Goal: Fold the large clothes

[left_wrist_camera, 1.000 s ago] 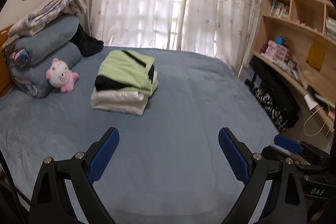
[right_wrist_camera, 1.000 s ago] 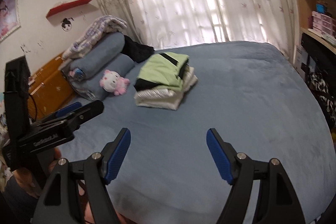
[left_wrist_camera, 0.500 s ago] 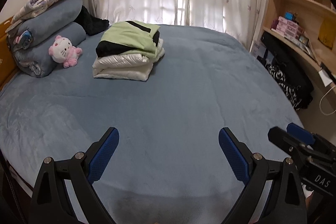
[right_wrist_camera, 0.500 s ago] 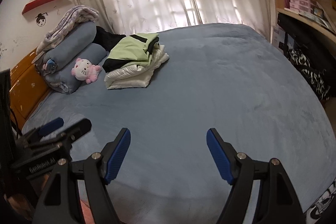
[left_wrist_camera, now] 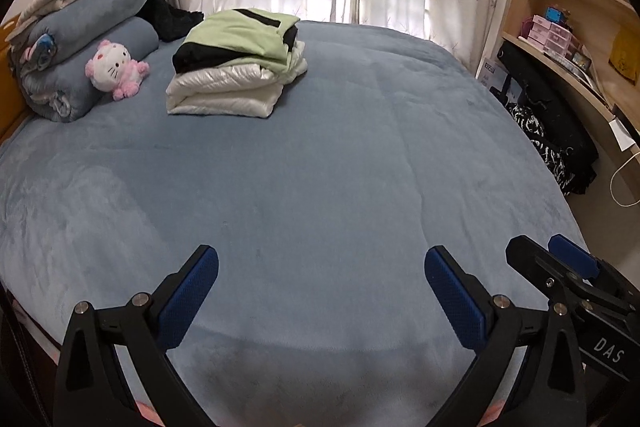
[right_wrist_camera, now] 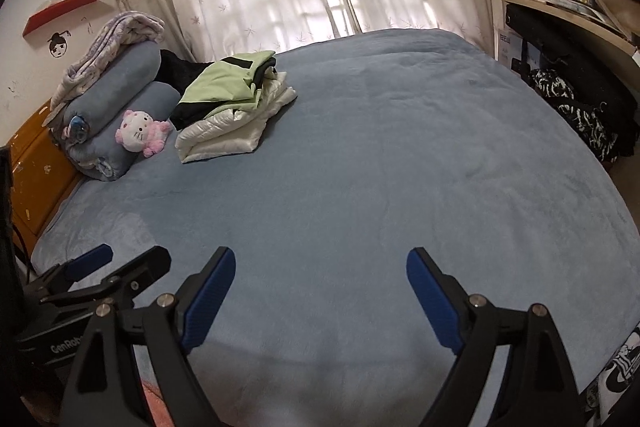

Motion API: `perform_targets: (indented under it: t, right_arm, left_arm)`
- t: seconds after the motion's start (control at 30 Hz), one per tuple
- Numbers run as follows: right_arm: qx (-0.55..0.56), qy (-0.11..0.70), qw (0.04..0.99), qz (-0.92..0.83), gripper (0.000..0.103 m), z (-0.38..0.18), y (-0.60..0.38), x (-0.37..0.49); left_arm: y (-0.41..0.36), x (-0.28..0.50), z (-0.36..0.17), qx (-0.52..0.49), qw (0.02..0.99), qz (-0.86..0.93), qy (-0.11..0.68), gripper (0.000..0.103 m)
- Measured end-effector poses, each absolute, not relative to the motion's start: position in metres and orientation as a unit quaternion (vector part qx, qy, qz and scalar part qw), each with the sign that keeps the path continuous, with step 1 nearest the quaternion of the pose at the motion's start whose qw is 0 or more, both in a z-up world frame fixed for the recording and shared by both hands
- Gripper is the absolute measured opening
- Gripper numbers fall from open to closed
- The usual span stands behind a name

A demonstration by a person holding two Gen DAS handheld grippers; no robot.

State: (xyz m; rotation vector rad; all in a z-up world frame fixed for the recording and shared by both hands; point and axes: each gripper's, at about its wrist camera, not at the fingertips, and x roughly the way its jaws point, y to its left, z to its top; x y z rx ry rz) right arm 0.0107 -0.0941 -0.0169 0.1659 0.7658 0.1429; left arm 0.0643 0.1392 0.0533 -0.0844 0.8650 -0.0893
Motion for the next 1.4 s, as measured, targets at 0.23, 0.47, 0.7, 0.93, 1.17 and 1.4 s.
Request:
perform_targets:
  t: [0.23,0.47,0.7,0.93,1.17,1.4]
  right_arm:
    - [0.081,0.371,0.922,0.074,0.088,-0.020,-0.091,0.005]
    - [0.078,0.367,0.924,0.078,0.088,-0.022,-0.086,0.001]
    - [0.078,0.375,0.920,0.077,0.088,-0.027,-0.082,0.000]
    - [0.077,0.379,0.919,0.075,0.088,-0.030,-0.081,0.001]
    - [0.077,0.380,0.919,0.075,0.088,-0.031,-0.081,0.001]
    - [0.077,0.380,0.919,0.075,0.088,-0.031,-0.082,0.001]
  left_arm:
    - [0.139,0.057,0.048,-0.041,0.906,-0.040,0.420,0.102]
    - [0.146,0.050,0.047,-0.043,0.907,-0.036,0.418,0.102]
    - [0.149,0.049,0.042,-0.044,0.903,-0.032,0.426,0.102]
    - [0.152,0.050,0.040,-0.045,0.901,-0.031,0.430,0.102]
    - [0.153,0.050,0.039,-0.045,0.901,-0.029,0.431,0.102]
    - [0.154,0.051,0.038,-0.045,0.901,-0.029,0.431,0.102]
